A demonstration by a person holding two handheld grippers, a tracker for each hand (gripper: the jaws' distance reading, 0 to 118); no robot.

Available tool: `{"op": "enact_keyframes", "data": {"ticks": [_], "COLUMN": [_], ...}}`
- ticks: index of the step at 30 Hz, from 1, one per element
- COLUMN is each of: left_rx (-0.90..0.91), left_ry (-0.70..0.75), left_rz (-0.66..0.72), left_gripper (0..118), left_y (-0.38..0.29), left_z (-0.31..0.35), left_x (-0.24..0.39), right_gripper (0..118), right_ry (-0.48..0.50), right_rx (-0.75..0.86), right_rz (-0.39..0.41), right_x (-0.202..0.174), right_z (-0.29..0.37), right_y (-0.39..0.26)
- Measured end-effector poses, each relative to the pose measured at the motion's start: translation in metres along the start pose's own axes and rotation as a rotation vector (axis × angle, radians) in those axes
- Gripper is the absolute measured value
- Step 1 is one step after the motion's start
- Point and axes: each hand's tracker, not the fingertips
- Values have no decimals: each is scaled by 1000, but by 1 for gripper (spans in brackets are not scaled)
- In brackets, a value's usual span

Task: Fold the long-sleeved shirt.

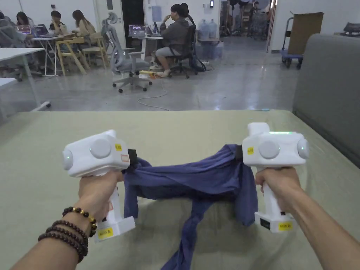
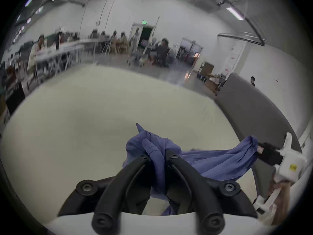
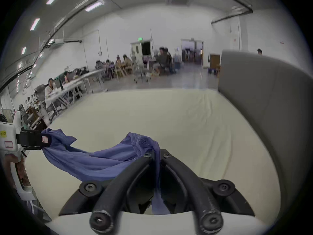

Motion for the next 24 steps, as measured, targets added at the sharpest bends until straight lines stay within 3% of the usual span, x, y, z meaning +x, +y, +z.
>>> {"op": "enact_keyframes", "data": {"ticks": [4, 12, 15, 18, 24], "left_rx": [-16, -76, -245, -333, -325], "left_ry": [-36, 17, -13, -12, -21], "left_rz": [-39, -250, -164, -179, -156], "left_gripper": [9, 10, 10, 10, 11], "left_y": [-31, -152, -218, -274, -310], "left_z": [-8, 82, 105, 116, 127], "left_x": [-19, -37, -59, -75, -90], "right_gripper": [1, 1, 1, 1, 1], "right_ry": [36, 88, 96, 65, 32], "right_rx": [-33, -59, -154, -242, -340], "right_rz": [-56, 40, 24, 35, 69], "right_x": [1, -14, -20, -27, -27], "right_z": [9, 114, 147, 174, 169], "right_y": [-46, -177, -235, -285, -321]}}
